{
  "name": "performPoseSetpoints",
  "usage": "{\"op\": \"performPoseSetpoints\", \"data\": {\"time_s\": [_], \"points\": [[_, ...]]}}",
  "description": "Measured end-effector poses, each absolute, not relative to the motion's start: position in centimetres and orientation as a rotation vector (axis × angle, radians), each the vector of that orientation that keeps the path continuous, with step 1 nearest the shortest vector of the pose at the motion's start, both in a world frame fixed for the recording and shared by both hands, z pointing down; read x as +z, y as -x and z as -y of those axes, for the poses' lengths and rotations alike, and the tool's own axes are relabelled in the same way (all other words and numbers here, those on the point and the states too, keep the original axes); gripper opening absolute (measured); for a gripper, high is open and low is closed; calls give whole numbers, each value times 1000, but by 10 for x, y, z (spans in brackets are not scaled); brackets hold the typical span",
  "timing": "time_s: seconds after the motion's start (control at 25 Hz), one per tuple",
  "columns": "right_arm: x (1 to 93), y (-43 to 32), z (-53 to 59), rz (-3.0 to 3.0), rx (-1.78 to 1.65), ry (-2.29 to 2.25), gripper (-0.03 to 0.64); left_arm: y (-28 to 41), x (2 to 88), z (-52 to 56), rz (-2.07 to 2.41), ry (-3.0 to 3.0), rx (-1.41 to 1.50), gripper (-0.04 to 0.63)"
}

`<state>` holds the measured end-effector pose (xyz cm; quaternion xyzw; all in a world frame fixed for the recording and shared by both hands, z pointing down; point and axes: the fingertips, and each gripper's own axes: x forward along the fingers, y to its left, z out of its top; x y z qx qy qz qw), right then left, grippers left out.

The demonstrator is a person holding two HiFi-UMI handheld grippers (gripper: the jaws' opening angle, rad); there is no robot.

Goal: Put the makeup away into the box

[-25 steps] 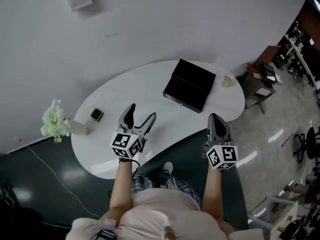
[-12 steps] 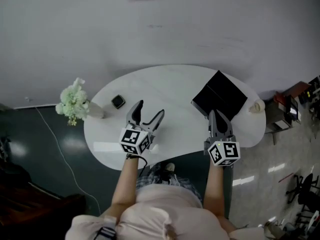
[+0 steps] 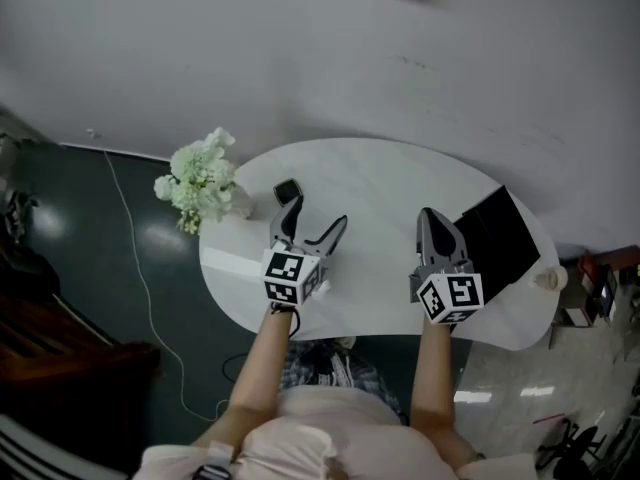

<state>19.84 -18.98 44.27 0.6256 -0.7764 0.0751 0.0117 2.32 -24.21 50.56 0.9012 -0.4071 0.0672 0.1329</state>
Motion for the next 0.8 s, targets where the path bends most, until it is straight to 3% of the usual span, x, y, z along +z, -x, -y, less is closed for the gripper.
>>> {"op": "performPoseSetpoints", "data": {"time_s": [0.48, 0.8], "points": [[498, -102, 302, 2563, 294, -1619, 14, 29, 588, 328, 1523, -2346, 384, 383], [544, -79, 321, 2536, 351, -1483, 14, 49, 649, 350, 1596, -2177, 550, 383]]}}
